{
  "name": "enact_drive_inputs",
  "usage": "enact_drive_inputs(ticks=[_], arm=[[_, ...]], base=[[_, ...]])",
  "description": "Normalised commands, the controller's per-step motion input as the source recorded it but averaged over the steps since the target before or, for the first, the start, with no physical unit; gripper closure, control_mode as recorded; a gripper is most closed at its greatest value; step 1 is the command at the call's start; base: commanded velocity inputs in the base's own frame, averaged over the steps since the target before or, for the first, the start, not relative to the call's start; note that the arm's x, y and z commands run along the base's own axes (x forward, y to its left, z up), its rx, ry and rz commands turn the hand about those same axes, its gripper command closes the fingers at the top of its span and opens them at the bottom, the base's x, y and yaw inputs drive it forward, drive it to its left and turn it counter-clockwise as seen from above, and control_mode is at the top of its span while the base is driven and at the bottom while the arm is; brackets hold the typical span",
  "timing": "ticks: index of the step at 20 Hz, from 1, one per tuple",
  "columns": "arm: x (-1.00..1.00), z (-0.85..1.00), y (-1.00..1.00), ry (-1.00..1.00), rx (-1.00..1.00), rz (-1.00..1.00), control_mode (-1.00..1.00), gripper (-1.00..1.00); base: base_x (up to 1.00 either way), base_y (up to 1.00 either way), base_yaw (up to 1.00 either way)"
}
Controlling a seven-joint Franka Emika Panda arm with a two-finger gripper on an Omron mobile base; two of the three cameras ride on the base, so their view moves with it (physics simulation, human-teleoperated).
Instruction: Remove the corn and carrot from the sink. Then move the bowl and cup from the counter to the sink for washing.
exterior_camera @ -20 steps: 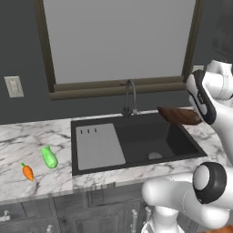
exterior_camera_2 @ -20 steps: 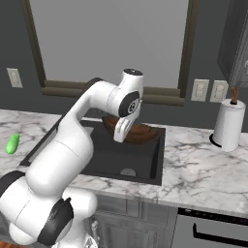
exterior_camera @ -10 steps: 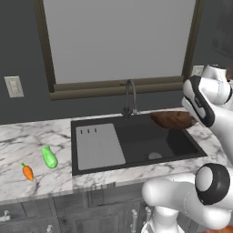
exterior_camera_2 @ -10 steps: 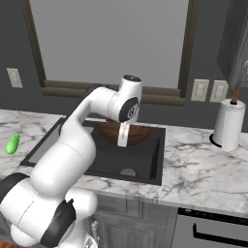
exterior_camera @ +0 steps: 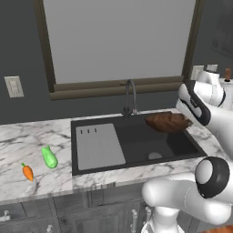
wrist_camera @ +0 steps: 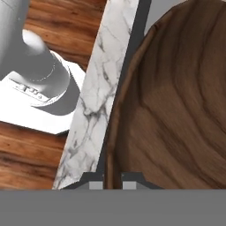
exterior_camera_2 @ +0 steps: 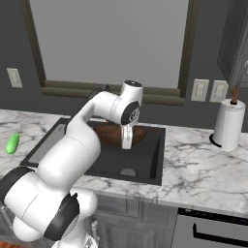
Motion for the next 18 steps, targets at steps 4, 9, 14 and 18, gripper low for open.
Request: enact_drive_inputs(ticks=[4,9,14,18], arm=[[0.24,-0.31,0.00,0.00,0.00,0.09,-1.00,1.00],[0.28,-0.34,0.00,0.00,0.00,0.09,-1.00,1.00],[0.35,-0.33,0.00,0.03,0.00,0.09,-1.00,1.00],[0.33,-0.31,-0.03,0.06,0.00,0.08,-1.00,1.00]], base=[[0.00,0.00,0.00],[0.00,0.00,0.00],[0.00,0.00,0.00],[0.00,0.00,0.00]])
